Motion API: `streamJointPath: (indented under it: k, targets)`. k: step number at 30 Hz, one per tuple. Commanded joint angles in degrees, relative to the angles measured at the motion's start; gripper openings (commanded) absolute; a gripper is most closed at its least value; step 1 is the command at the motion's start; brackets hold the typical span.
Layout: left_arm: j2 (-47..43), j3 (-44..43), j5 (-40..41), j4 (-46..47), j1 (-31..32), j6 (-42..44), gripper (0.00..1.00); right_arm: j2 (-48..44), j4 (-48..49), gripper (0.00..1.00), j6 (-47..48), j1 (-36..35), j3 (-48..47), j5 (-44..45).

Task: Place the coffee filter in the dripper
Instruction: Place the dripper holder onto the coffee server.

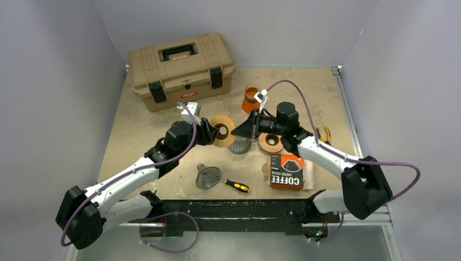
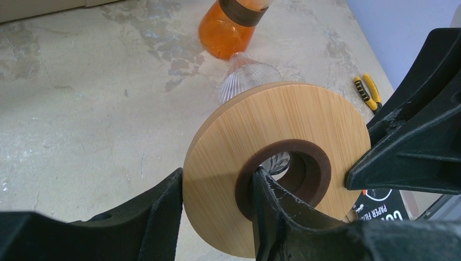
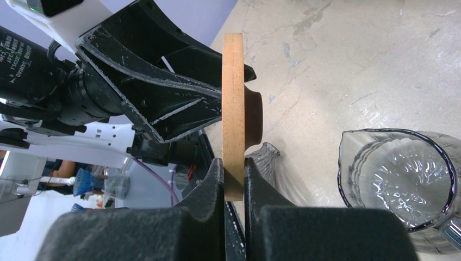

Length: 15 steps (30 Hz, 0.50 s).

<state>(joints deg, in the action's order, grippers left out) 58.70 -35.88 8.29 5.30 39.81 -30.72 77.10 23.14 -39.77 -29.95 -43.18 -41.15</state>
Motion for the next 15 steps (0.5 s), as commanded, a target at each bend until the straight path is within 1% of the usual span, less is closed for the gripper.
streamJointPath:
  k: [1, 4, 6, 7, 9, 10, 14, 15]
  targets:
    - [-1.7, 1.2, -2.1, 5.3, 0.4, -0.8, 0.19, -0.1, 0.1, 0.0, 1.6, -0.2, -2.9, 0.4]
    - [-2.0, 1.9, -2.0, 5.9, 0.3, -1.0, 0.25, -0.3, -0.3, 0.0, 1.9, -0.2, -3.1, 0.3]
    - [-2.1, 2.2, -2.1, 6.1, 0.3, -1.2, 0.31, -0.5, -1.0, 0.0, 2.4, -0.2, -3.5, 0.0]
    - [-2.2, 2.3, -2.0, 6.2, 0.4, -1.2, 0.36, -0.5, -1.4, 0.0, 2.7, -0.2, -3.7, -0.1]
    - [-2.1, 2.6, -2.2, 6.6, 0.3, -1.3, 0.39, -0.6, -2.7, 0.0, 3.7, -0.1, -4.2, 0.0]
    - [-2.0, 2.6, -2.2, 6.6, 0.3, -1.5, 0.43, -0.7, -3.2, 0.0, 4.3, -0.2, -4.5, 0.1]
    - [-1.6, 3.0, -2.8, 7.5, 0.4, -2.2, 0.46, -0.9, -5.3, 0.0, 5.8, -0.2, -5.1, 1.2]
    - [-1.5, 3.3, -3.2, 7.9, 0.3, -2.5, 0.49, -0.8, -5.4, 0.0, 6.0, -0.2, -5.1, 1.1]
